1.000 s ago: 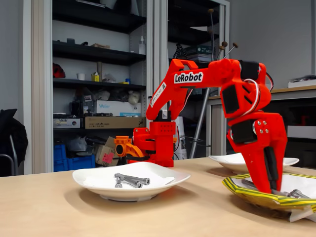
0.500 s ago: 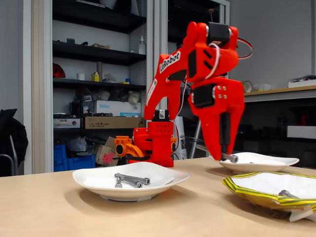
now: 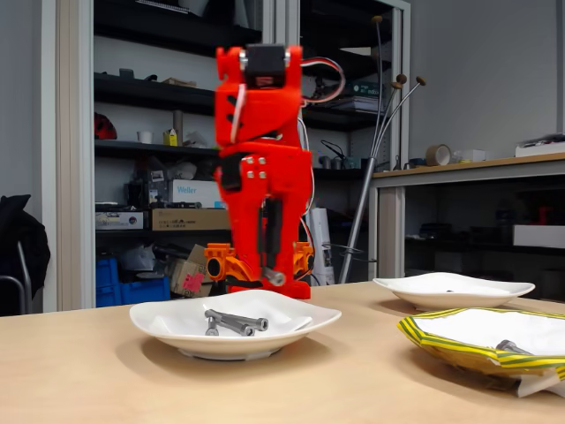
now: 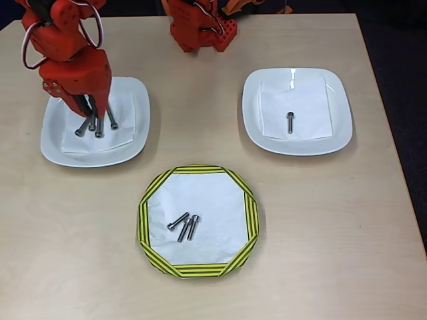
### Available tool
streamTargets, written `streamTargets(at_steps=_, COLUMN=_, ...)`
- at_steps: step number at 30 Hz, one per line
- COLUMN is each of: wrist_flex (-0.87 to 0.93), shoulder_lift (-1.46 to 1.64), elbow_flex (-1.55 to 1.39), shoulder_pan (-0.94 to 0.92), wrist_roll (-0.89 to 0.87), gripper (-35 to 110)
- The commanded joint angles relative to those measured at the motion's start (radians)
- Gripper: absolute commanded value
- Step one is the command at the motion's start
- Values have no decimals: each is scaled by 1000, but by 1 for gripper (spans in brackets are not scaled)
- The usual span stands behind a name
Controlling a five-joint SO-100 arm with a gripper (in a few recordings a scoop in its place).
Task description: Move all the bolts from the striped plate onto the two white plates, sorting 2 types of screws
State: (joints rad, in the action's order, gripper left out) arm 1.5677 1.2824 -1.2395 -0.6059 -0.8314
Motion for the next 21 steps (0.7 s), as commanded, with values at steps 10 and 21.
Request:
streamTargets(at_steps=10, wrist_flex=14, shoulder_lift=-31, elbow_flex=98, shoulder_pan=-69, wrist_roll=163, gripper=5)
streamTargets(at_steps=21, wrist_flex=48, shoulder_lift=-97, elbow_flex=250, shoulder_pan=3, wrist_roll=156, gripper=5)
